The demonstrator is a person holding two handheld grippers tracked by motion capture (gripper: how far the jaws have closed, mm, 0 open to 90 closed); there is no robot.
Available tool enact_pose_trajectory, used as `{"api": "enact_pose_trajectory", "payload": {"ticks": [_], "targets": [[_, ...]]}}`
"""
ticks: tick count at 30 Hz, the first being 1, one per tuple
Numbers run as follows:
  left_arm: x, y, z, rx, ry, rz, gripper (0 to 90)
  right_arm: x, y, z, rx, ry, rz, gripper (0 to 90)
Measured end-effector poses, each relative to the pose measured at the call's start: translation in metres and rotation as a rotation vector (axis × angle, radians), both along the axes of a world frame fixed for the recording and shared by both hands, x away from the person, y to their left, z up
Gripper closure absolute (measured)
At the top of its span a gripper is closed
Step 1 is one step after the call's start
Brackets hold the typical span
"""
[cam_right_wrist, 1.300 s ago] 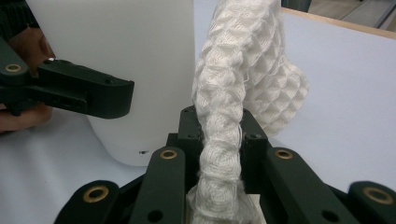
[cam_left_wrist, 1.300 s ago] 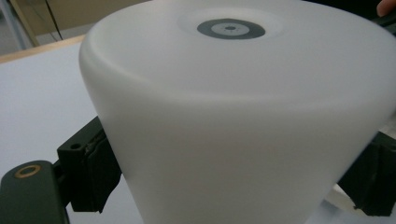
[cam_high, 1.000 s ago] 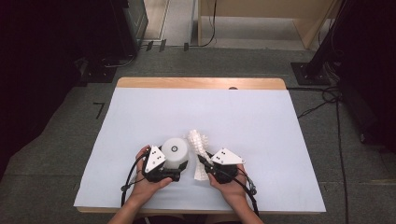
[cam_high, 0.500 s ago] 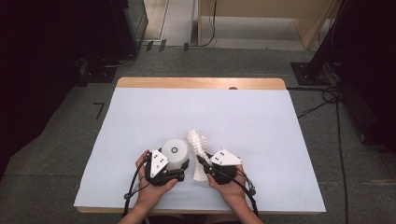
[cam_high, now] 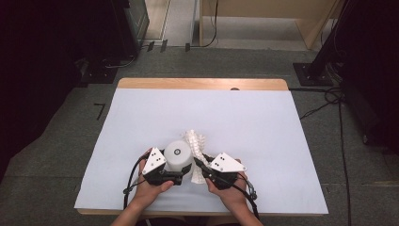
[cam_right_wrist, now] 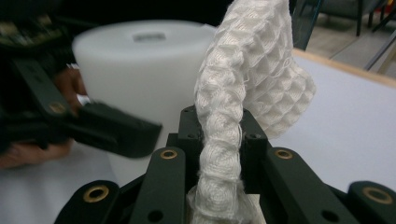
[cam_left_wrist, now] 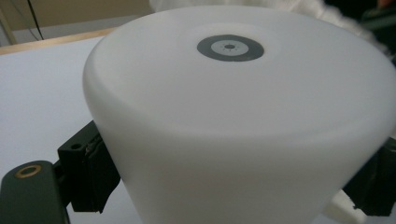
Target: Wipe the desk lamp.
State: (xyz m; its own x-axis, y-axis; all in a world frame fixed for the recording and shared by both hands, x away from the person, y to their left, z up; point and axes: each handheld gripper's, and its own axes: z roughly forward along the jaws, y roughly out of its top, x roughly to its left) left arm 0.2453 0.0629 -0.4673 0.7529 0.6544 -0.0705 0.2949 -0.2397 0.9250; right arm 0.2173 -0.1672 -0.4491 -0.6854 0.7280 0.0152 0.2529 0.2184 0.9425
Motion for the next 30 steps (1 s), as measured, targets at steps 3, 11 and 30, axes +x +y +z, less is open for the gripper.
{"api": "enact_pose_trajectory", "payload": {"ticks": [3, 11, 30], "targets": [[0.002, 0.001, 0.002, -0.007, -0.009, 0.008, 8.7, -0.003, 0.000, 0.005, 0.013, -0.022, 0.002, 76.6], [0.006, 0.014, 0.010, -0.067, -0.016, 0.045, 8.8, 0.002, 0.013, -0.020, -0.064, 0.051, 0.027, 76.5], [0.005, 0.005, -0.009, 0.045, -0.074, 0.060, 6.9, 0.017, -0.009, -0.025, -0.027, 0.106, -0.069, 76.4]]}}
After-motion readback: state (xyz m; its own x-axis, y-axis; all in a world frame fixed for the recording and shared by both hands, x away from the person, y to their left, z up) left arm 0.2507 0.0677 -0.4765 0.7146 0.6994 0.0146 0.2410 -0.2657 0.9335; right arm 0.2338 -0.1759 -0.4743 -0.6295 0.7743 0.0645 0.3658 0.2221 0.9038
